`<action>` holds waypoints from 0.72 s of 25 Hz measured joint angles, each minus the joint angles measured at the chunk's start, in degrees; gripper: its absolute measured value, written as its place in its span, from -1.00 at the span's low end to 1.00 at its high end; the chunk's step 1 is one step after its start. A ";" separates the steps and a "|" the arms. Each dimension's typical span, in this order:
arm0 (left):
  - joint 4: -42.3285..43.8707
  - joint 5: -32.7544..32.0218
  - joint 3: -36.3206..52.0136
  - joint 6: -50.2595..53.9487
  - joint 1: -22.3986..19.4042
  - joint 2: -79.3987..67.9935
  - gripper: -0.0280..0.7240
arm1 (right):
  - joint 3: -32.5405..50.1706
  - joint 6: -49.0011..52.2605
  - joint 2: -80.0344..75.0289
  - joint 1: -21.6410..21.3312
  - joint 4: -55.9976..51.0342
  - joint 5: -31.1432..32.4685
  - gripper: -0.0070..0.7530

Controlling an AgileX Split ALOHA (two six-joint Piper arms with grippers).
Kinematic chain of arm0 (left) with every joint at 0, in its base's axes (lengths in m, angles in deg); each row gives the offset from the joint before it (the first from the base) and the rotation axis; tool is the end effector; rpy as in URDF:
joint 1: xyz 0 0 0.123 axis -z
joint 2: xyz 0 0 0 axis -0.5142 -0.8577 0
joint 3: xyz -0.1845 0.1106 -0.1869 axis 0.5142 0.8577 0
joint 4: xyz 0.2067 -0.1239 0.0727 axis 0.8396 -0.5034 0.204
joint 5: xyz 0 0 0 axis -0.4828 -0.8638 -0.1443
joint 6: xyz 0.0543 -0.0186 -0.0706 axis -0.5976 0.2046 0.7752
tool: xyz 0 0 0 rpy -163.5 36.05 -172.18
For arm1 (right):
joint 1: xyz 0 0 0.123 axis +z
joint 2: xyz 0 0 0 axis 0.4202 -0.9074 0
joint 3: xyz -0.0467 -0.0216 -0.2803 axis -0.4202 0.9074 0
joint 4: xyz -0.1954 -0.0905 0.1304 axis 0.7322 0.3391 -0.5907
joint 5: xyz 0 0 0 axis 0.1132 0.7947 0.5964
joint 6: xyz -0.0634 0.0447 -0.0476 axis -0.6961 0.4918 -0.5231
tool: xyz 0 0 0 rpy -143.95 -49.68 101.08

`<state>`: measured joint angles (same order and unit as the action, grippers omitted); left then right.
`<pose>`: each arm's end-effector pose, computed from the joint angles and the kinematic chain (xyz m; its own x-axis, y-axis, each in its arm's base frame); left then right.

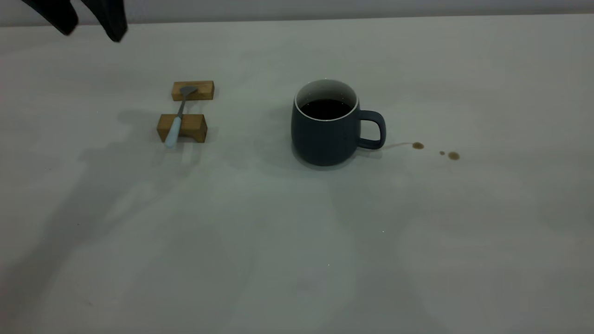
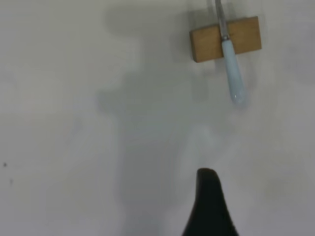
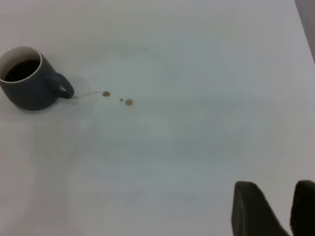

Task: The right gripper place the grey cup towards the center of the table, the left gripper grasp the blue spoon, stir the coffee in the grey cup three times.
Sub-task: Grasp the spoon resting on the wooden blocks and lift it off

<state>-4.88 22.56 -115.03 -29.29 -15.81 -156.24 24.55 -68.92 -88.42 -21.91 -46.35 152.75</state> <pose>0.3691 -0.0960 0.1910 -0.9187 0.2032 -0.3386 0.2075 0.9779 0.0238 -0.0019 -0.0020 0.2633 -0.5572 -0.0029 -0.8304 -0.0200 0.9998 0.0099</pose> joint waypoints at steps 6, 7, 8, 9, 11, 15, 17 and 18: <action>0.00 4.08 0.00 1.17 0.00 -4.72 0.71 | 0.00 0.00 0.00 0.00 0.00 0.00 -0.36; -0.05 4.86 0.00 1.85 0.00 -5.46 0.71 | 0.00 0.00 0.00 0.00 0.00 0.00 -0.36; -0.05 5.78 0.00 2.67 0.00 -6.43 0.71 | 0.00 0.00 0.00 0.00 0.00 0.00 -0.36; -0.05 6.54 0.00 3.38 0.00 -7.48 0.71 | 0.00 0.00 0.00 0.00 0.00 0.00 -0.36; -0.11 8.30 0.00 5.00 0.00 -9.58 0.71 | 0.00 0.00 0.00 0.00 0.00 0.00 -0.36; -1.50 11.86 0.00 5.75 0.00 -13.90 0.71 | 0.00 0.00 0.00 0.00 0.00 0.00 -0.36; -2.45 13.47 0.00 5.75 0.00 -15.65 0.71 | 0.00 0.00 0.00 0.00 0.00 0.00 -0.36; -2.96 14.28 0.00 5.75 0.00 -16.43 0.71 | 0.00 0.00 0.00 0.00 0.00 0.00 -0.36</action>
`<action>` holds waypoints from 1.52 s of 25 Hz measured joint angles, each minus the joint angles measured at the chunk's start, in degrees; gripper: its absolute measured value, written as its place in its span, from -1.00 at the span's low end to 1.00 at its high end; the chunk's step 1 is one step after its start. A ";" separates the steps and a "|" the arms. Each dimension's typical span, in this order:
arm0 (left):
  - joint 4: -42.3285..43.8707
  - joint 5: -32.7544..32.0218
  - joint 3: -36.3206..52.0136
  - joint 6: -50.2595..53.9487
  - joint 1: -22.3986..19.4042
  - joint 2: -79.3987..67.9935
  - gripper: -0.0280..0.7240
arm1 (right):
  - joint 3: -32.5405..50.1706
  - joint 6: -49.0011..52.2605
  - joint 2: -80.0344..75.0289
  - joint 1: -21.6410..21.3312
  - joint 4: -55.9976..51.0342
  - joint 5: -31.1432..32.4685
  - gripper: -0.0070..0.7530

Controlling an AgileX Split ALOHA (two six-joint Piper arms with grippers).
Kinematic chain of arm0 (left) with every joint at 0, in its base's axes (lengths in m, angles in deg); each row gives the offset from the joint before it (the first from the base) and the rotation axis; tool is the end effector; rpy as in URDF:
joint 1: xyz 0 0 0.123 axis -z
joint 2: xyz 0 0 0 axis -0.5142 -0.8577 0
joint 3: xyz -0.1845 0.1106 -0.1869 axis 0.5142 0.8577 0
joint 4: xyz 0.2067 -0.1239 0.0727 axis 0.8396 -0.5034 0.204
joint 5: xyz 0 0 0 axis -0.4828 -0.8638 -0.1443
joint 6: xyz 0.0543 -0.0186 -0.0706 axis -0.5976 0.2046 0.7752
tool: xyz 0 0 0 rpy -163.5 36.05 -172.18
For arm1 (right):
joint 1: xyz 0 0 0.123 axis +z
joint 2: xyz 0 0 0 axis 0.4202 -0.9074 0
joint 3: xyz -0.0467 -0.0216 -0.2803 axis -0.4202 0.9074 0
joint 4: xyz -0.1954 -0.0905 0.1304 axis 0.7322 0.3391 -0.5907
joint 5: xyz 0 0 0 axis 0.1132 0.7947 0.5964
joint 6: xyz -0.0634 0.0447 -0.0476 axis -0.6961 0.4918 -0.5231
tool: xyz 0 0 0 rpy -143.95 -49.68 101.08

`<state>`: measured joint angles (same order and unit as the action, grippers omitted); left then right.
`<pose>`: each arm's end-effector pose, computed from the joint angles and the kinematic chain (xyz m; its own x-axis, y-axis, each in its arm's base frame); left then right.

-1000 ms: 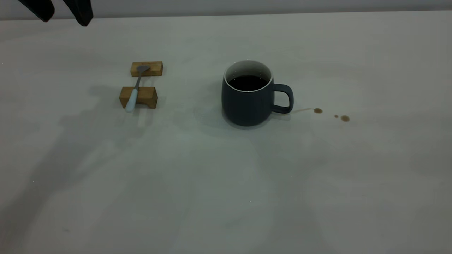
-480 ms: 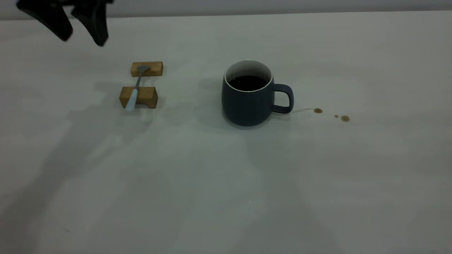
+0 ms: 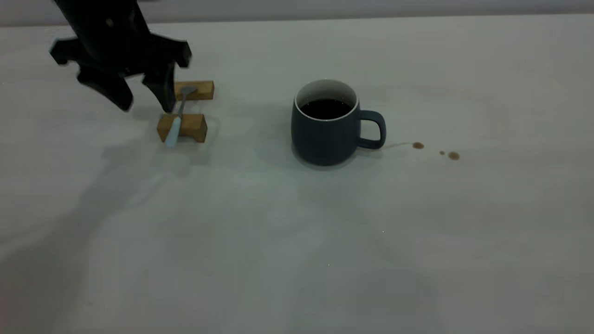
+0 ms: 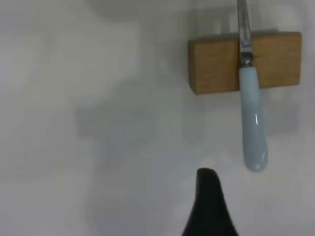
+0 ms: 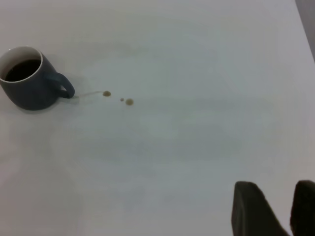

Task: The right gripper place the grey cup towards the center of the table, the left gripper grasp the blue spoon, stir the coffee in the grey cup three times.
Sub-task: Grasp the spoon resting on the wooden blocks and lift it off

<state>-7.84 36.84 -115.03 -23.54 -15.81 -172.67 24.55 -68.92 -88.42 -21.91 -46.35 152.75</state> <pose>0.3932 -0.1059 0.0844 -0.9524 0.0704 -0.2966 0.0891 0.9948 -0.0497 -0.0019 -0.0020 0.2633 -0.5572 -0.0029 -0.8304 -0.0200 0.9998 0.0099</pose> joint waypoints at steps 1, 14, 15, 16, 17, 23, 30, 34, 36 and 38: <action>-0.64 0.76 0.00 0.00 0.00 -0.70 0.71 | 0.00 0.00 0.00 0.00 0.00 0.00 -0.36; -1.87 8.71 -0.49 -0.09 0.00 -8.34 0.66 | 0.00 0.00 0.00 0.00 0.00 0.00 -0.36; -1.95 9.03 -0.49 -0.09 0.00 -8.78 0.64 | 0.00 0.00 0.00 0.00 0.00 0.00 -0.36; -2.02 9.20 -0.49 -0.09 0.00 -9.10 0.61 | 0.00 0.00 0.00 0.00 0.00 0.00 -0.36; -2.29 9.46 -0.49 -0.09 0.00 -9.29 0.55 | 0.00 0.00 0.00 0.00 0.00 0.00 -0.36; -4.00 9.93 -0.49 -0.09 0.00 -9.51 -0.23 | 0.00 0.00 0.00 0.00 0.00 0.00 -0.36; -4.05 3.73 -2.37 -0.12 0.00 -8.91 -0.47 | 0.00 0.00 0.00 0.00 0.00 0.00 -0.36; -4.06 -13.44 -9.88 2.13 0.00 -4.67 -0.47 | 0.00 0.00 0.00 0.00 0.00 0.00 -0.36; -4.26 -23.49 -15.67 7.71 0.00 -2.31 -0.47 | 0.00 0.00 0.00 0.00 0.00 0.00 -0.36; -5.46 -32.40 -20.69 16.27 0.00 -0.36 -0.47 | 0.00 0.00 0.00 0.00 0.00 0.00 -0.36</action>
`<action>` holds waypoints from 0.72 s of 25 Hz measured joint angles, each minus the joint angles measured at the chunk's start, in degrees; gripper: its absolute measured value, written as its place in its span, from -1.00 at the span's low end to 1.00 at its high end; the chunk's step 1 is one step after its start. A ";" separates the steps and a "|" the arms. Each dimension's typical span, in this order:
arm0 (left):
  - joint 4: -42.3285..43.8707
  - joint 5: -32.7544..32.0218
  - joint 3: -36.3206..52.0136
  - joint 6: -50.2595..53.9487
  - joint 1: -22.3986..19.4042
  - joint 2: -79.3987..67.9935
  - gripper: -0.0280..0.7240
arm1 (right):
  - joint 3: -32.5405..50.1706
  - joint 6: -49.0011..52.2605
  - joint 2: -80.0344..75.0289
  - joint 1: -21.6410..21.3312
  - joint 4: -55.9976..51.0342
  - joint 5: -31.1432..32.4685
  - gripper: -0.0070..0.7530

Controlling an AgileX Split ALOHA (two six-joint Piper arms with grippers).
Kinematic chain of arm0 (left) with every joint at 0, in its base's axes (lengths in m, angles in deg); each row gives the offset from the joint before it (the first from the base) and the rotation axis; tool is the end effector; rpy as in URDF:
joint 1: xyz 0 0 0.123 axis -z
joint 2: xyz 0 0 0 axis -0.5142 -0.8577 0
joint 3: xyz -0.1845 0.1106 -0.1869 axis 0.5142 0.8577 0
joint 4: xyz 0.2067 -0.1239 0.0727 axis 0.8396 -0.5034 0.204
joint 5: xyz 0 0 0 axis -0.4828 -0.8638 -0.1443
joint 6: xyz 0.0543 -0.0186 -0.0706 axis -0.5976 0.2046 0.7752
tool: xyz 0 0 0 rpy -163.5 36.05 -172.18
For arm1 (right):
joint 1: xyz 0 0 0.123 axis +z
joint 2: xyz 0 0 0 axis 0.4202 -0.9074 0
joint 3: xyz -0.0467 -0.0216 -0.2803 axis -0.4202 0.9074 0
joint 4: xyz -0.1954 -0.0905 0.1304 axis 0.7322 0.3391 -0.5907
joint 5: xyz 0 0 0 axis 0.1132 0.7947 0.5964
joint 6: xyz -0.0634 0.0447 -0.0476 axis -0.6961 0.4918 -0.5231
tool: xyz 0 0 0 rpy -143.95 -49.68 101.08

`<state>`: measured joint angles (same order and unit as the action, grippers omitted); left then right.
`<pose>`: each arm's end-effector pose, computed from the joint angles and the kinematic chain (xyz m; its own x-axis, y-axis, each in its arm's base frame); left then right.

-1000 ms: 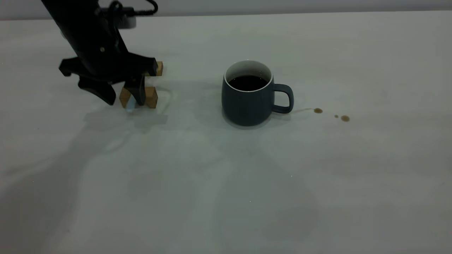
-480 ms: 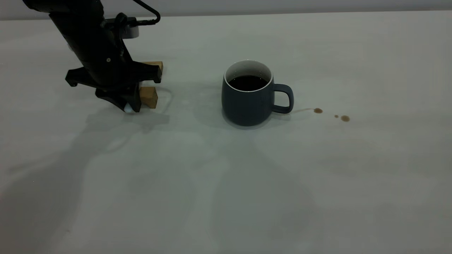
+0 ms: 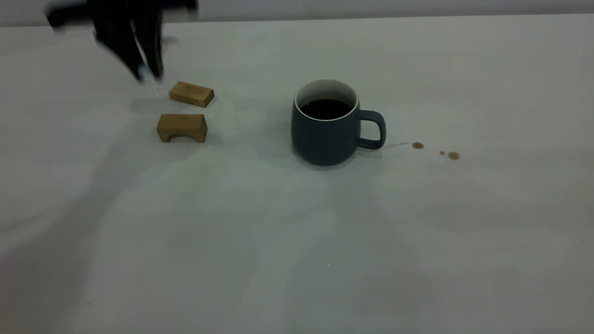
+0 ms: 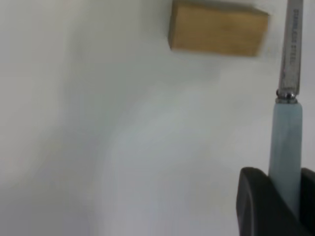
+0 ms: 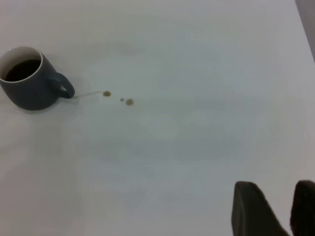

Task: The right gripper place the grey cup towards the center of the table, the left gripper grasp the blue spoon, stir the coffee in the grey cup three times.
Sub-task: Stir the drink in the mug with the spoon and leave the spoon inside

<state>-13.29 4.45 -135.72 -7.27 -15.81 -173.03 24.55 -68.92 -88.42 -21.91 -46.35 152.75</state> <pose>0.4184 -0.1200 0.1560 -0.9668 -0.2509 -0.0481 -0.2445 0.9634 -0.1100 -0.0019 -0.0020 0.2633 -0.5572 -0.0029 -0.8304 -0.0200 0.9998 0.0099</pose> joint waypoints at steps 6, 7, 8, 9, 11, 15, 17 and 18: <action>-14.22 -7.90 -10.38 34.15 0.00 0.90 -0.47 | 0.00 0.00 0.00 0.00 0.00 0.00 -0.36; -18.29 -7.90 -10.80 39.25 0.00 0.90 -0.47 | 0.00 0.00 0.00 0.00 0.00 0.00 -0.36; -22.85 -7.90 -10.95 44.08 0.00 0.90 -0.47 | 0.00 0.00 0.00 0.00 0.00 0.00 -0.36; -27.42 -7.90 -10.95 48.58 0.00 0.84 -0.47 | 0.00 0.00 0.00 0.00 0.00 0.00 -0.36; -34.84 -7.90 -10.95 55.44 0.00 0.52 -0.47 | 0.00 0.00 0.00 0.00 0.00 0.00 -0.36; -45.89 -7.90 -11.19 60.32 0.00 -1.63 -0.47 | 0.00 0.00 0.00 0.00 0.00 0.00 -0.36; -49.95 -7.90 -11.19 60.61 0.00 -4.06 -0.47 | 0.00 0.00 0.00 0.00 0.00 0.00 -0.36; -52.42 -7.90 -11.19 60.61 0.00 -5.47 -0.47 | 0.00 0.00 0.00 0.00 0.00 0.00 -0.36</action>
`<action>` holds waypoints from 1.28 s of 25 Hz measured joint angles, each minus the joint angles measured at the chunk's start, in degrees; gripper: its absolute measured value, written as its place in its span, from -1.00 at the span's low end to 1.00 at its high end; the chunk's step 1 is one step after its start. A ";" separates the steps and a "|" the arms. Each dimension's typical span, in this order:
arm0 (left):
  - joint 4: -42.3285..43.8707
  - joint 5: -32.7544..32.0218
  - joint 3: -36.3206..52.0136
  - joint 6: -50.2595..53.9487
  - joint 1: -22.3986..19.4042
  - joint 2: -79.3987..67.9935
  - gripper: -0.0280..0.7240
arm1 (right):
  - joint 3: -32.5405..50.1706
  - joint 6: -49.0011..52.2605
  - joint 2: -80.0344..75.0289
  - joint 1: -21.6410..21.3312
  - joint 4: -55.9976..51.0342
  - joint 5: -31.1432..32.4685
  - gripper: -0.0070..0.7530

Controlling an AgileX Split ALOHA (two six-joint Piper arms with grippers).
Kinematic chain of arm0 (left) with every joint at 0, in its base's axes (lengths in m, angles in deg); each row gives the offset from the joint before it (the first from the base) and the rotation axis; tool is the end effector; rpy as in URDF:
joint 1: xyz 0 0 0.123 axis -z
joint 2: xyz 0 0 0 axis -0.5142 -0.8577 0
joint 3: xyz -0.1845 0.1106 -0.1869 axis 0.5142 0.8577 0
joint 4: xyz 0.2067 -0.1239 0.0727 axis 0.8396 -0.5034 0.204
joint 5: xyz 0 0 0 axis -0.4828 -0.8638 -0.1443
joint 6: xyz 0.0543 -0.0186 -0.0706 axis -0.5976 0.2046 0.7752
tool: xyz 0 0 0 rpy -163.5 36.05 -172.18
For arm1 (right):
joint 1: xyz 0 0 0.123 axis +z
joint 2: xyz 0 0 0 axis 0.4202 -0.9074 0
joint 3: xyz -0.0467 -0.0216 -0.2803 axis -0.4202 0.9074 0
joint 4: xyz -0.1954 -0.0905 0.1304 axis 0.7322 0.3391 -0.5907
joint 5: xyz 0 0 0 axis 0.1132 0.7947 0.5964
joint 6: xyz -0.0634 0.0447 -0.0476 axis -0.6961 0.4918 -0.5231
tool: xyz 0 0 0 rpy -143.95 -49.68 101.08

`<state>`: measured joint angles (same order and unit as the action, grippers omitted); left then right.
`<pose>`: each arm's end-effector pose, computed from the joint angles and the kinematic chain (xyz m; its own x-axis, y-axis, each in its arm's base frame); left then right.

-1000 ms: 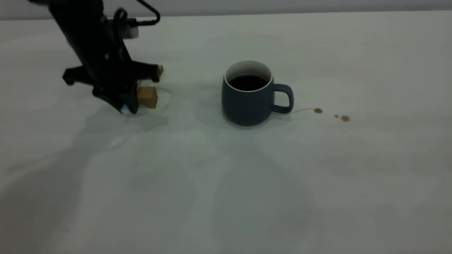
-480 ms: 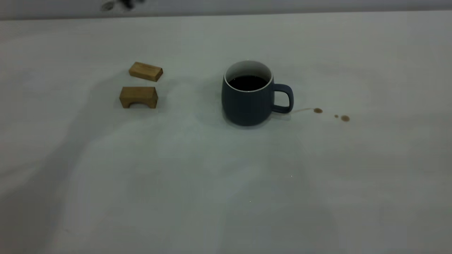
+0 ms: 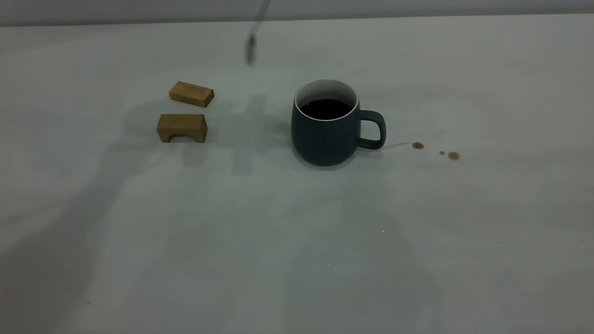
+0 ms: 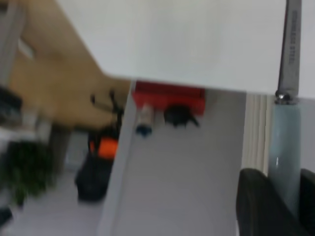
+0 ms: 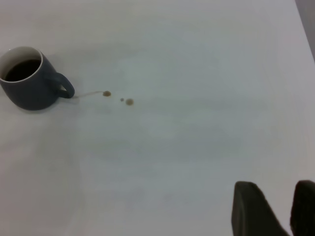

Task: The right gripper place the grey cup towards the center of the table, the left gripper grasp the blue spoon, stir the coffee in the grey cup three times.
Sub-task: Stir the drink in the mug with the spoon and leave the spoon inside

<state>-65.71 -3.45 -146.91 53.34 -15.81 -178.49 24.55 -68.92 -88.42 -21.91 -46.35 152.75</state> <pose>0.4369 -0.1911 0.1966 0.0966 -0.5991 0.7948 -0.9953 -0.0511 0.0825 -0.0019 -0.0020 0.2633 -0.5572 -0.0029 -0.8304 -0.0200 0.9998 0.0099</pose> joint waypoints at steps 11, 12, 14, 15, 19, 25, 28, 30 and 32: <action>-15.74 2.79 0.00 -15.55 0.00 -10.51 -0.47 | 0.00 0.00 0.00 0.00 0.00 0.00 -0.36; -16.34 3.19 0.00 -16.33 0.00 -11.23 -0.47 | 0.00 0.00 0.00 0.00 0.00 0.00 -0.36; -17.30 3.95 0.00 -18.27 0.00 -12.87 -0.47 | 0.00 0.00 0.00 0.00 0.00 0.00 -0.36; -17.56 4.43 0.00 -19.18 0.00 -13.50 -0.47 | 0.00 0.00 0.00 0.00 0.00 0.00 -0.36; -18.19 7.66 0.00 -22.15 0.00 -15.72 -0.47 | 0.00 0.00 0.00 0.00 0.00 0.00 -0.36; -22.41 10.07 0.00 -30.66 0.06 -18.37 -0.47 | 0.00 0.00 0.00 0.00 0.00 0.00 -0.36; -26.39 9.39 0.00 -34.22 0.57 -19.81 -0.47 | 0.00 0.00 0.00 0.00 0.00 0.00 -0.36; -29.15 8.07 0.00 -35.39 1.06 -20.75 -0.47 | 0.00 0.00 0.00 0.00 0.00 0.00 -0.36; -30.59 6.23 0.00 -35.08 1.53 -21.42 -0.47 | 0.00 0.00 0.00 0.00 0.00 0.00 -0.36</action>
<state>-96.30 2.78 -146.91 18.26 -14.28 -199.91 24.55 -68.92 -88.42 -21.91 -46.35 152.75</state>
